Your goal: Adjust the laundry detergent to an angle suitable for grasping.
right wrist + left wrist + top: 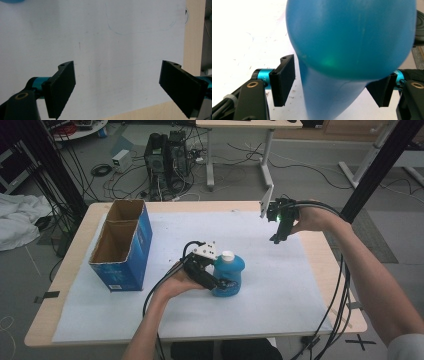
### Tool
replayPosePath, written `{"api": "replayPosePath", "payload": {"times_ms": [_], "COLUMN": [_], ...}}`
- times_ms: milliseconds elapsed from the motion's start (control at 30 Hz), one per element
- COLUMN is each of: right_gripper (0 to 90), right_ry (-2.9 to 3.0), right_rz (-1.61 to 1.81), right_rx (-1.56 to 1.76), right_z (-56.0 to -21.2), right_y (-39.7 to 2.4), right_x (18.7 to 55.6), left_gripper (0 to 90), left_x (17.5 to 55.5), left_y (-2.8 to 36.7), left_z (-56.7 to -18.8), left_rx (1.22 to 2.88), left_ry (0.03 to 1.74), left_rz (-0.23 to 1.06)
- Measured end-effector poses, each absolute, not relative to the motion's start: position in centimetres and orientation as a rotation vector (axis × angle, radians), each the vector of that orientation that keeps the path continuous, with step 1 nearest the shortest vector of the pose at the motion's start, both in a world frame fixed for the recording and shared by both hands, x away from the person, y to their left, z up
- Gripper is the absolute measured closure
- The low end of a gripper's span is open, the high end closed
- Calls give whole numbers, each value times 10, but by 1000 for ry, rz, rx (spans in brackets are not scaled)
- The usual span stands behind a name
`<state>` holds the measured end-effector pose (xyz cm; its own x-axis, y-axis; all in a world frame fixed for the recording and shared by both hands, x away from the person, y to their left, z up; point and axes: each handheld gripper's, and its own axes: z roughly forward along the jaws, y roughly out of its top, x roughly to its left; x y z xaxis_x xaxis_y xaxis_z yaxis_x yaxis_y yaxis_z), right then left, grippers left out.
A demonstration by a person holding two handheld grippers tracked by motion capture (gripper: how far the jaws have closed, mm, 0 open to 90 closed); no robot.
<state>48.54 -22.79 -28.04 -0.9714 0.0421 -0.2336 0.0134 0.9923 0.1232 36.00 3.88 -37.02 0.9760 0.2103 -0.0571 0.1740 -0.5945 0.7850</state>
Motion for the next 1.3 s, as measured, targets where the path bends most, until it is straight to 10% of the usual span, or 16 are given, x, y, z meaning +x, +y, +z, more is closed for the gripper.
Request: {"api": "replayPosePath", "payload": {"times_ms": [1300], "right_gripper": [129], "right_ry": [2896], "right_rz": [172], "right_rx": [29], "right_z": [-281], "right_y": [-224], "right_x": [481], "left_gripper": [170], "left_x": [368], "left_y": [69], "left_z": [-337], "left_rx": [2655], "left_ry": [258], "left_rz": [191]}}
